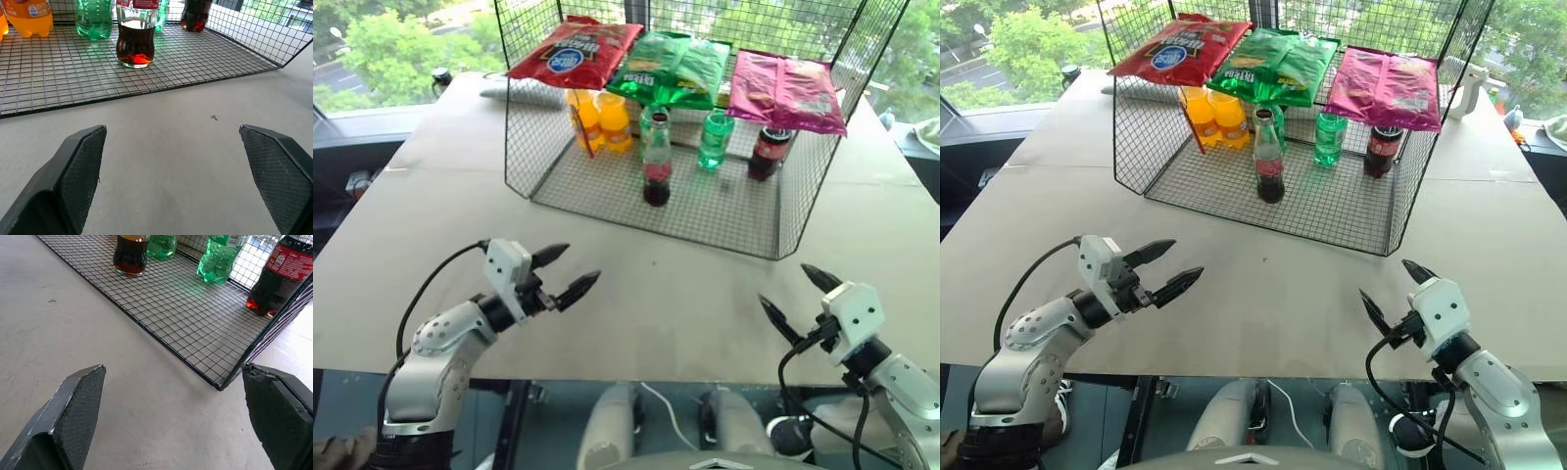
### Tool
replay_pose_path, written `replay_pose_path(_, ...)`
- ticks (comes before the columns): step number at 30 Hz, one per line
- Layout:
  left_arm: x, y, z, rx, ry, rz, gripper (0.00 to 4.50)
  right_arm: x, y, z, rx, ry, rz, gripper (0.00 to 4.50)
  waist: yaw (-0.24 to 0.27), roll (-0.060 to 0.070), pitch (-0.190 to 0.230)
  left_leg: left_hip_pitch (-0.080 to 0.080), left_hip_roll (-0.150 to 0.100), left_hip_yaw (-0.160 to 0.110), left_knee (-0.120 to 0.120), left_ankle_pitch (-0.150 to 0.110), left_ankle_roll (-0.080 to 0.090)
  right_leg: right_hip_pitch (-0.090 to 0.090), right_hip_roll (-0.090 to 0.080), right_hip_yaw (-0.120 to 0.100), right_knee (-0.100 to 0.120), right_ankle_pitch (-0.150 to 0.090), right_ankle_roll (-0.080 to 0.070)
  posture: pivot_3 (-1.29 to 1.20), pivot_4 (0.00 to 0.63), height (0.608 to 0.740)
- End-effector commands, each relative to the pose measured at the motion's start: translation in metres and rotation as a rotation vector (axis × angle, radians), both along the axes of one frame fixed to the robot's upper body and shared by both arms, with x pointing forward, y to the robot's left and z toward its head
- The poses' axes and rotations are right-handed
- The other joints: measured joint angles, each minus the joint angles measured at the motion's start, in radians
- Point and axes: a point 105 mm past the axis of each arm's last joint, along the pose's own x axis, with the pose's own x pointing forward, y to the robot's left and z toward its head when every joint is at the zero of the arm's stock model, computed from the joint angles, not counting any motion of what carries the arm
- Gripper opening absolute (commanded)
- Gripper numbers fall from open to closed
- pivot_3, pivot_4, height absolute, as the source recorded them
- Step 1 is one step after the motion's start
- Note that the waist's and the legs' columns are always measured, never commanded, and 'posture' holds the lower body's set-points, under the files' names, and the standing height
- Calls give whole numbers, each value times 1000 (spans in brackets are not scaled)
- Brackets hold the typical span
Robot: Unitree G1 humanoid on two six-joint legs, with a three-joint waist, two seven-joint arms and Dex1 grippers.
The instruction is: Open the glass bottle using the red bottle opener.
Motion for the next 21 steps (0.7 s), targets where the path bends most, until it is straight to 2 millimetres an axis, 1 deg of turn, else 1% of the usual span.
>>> replay_pose_path(1,2,0,13,-7,-51,0,4500,1,1,14,14,-73,11,4486,0,0,0,0,0,0,0,0,0,0,0,0,0,0,0,0,150,740)
replay_pose_path(3,8,-2,21,-44,-75,3,4500,4,8,30,50,-162,32,4486,0,0,0,0,0,0,0,0,0,0,0,0,0,0,0,0,150,740)
replay_pose_path(5,14,-2,28,-74,-89,10,4500,4,17,42,94,-215,80,4486,1,0,0,0,0,0,0,0,0,0,0,0,0,0,0,0,150,740)
replay_pose_path(7,20,2,36,-118,-105,24,4500,1,31,55,114,-270,168,4486,1,0,0,0,0,0,0,0,0,0,0,0,0,-1,3,0,150,740)
replay_pose_path(9,28,6,44,-139,-127,45,4500,-4,43,71,141,-342,238,4486,1,0,0,0,0,0,0,0,0,0,1,0,0,0,0,0,150,740)
replay_pose_path(12,39,14,49,-135,-139,82,4500,-8,56,88,197,-386,312,4486,1,0,0,0,0,0,0,2,4,1,2,0,0,0,-1,0,150,740)
replay_pose_path(18,60,28,62,-130,-168,120,4500,-12,70,107,261,-416,380,4486,2,-1,0,0,-1,0,0,3,4,2,3,0,0,0,0,0,150,740)
replay_pose_path(21,71,31,71,-108,-189,135,4500,-14,75,112,275,-415,400,4486,3,-1,0,0,-1,-1,0,3,4,2,3,-1,0,0,0,0,150,740)
